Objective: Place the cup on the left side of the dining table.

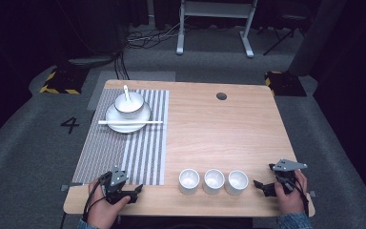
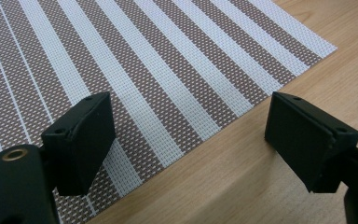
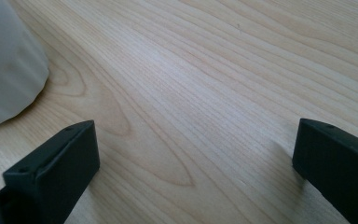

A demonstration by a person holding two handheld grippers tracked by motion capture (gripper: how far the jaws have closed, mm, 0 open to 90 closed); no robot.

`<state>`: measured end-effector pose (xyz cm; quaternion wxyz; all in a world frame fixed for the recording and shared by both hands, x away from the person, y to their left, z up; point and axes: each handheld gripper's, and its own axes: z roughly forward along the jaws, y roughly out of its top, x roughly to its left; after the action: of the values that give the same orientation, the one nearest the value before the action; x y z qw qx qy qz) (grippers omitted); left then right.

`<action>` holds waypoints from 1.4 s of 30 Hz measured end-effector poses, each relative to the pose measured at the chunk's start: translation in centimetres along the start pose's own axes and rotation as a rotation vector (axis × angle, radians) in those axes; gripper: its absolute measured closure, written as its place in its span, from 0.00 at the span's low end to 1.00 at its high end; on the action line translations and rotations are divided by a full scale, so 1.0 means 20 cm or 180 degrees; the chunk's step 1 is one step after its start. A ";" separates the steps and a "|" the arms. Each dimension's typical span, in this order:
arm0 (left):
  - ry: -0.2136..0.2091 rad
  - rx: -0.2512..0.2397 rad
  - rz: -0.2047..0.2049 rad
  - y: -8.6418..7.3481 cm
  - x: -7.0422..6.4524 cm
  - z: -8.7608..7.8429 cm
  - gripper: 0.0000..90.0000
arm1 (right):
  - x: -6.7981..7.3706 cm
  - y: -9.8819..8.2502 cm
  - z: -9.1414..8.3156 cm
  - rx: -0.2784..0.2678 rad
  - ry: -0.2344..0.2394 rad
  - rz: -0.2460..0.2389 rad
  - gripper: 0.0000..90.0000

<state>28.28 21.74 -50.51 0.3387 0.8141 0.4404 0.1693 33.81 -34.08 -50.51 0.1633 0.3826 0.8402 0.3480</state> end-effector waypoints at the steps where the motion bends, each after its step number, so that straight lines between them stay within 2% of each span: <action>1: 0.0005 -0.0002 -0.0006 0.00 0.00 0.00 0.18 | 0.00 0.00 0.00 0.0000 0.0000 0.0001 0.01; 6: -0.0014 -0.0028 -0.0073 0.00 0.01 -0.01 0.23 | 0.00 0.00 0.00 0.0001 0.0001 0.0000 0.01; 14: -0.0003 -0.0011 -0.0002 0.00 0.01 -0.01 0.22 | 0.00 0.00 0.00 0.0000 0.0000 0.0001 0.01; 19: 0.0002 -0.0020 -0.0012 0.00 0.01 -0.01 0.21 | 0.00 0.00 0.00 0.0000 0.0000 0.0000 0.01; 23: -0.0011 -0.0035 -0.0090 0.00 0.01 -0.01 0.23 | 0.00 0.00 0.00 0.0000 0.0000 0.0000 0.01; 26: 0.0001 -0.0093 -0.0094 0.01 0.02 -0.02 0.23 | 0.00 0.00 0.00 0.0000 0.0000 0.0000 0.01; 31: -0.0016 -0.0328 -0.0152 0.04 0.01 -0.06 0.23 | 0.00 0.00 0.00 0.0000 0.0000 0.0000 0.01; 32: -0.0016 -0.0328 -0.0152 0.04 0.01 -0.06 0.22 | 0.00 0.00 0.00 -0.0001 0.0000 -0.0001 0.01; 33: -0.0046 -0.0422 -0.0249 0.05 0.02 -0.08 0.22 | 0.00 0.00 0.00 0.0000 0.0000 -0.0001 0.01; 35: -0.0090 -0.0511 -0.0336 0.05 0.02 -0.10 0.22 | 0.00 0.00 0.00 -0.0001 0.0001 -0.0001 0.00; 42: 0.0040 -0.0766 -0.0245 0.09 0.01 -0.16 0.22 | 0.00 0.00 0.00 -0.0001 0.0000 -0.0001 0.01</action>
<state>27.69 22.56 -46.92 0.4374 0.7490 0.4498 0.2128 33.81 -34.08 -50.52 0.1633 0.3824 0.8402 0.3480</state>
